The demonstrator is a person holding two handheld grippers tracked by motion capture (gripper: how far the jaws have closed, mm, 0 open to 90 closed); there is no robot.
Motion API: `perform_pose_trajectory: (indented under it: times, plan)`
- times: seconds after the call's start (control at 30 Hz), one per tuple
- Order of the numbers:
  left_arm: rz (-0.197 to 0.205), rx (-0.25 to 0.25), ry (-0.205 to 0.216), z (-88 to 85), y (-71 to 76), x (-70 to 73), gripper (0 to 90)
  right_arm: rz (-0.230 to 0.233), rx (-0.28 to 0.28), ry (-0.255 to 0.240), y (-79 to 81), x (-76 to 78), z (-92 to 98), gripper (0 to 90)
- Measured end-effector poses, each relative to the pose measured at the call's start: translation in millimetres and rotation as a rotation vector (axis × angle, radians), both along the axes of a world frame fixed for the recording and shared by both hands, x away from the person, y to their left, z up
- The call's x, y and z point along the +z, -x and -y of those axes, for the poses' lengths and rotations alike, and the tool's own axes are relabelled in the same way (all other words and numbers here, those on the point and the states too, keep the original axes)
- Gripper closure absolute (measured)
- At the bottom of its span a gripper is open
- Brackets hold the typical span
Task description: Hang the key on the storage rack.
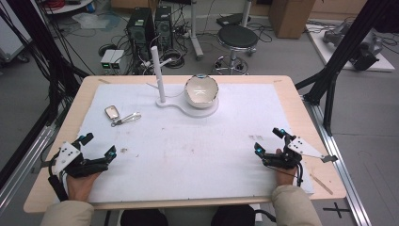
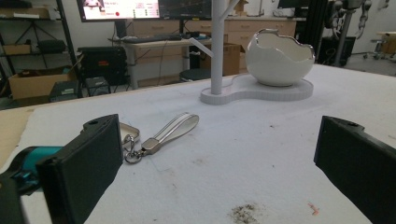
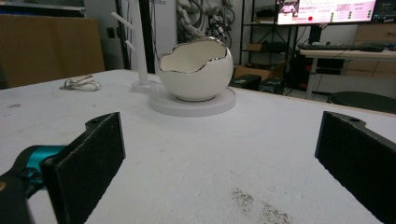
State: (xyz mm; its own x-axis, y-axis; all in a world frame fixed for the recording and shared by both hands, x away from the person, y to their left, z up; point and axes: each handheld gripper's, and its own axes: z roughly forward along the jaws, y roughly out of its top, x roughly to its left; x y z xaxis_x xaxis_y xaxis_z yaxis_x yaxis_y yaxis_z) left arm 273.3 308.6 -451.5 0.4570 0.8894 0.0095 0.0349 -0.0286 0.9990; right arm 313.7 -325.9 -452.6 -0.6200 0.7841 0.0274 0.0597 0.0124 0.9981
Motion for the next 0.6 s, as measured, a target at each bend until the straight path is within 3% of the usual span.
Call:
perform_pose_trajectory:
  times: [0.23,0.6]
  plan:
    - [-0.008,0.001,-0.018,1.0,-0.5,0.4,1.8,0.001,0.0,0.0,0.1,0.1,-0.2,0.7]
    - [-0.006,0.003,-0.001,0.3,-0.5,0.3,1.8,0.0,-0.001,0.001,0.0,0.1,-0.2,0.6]
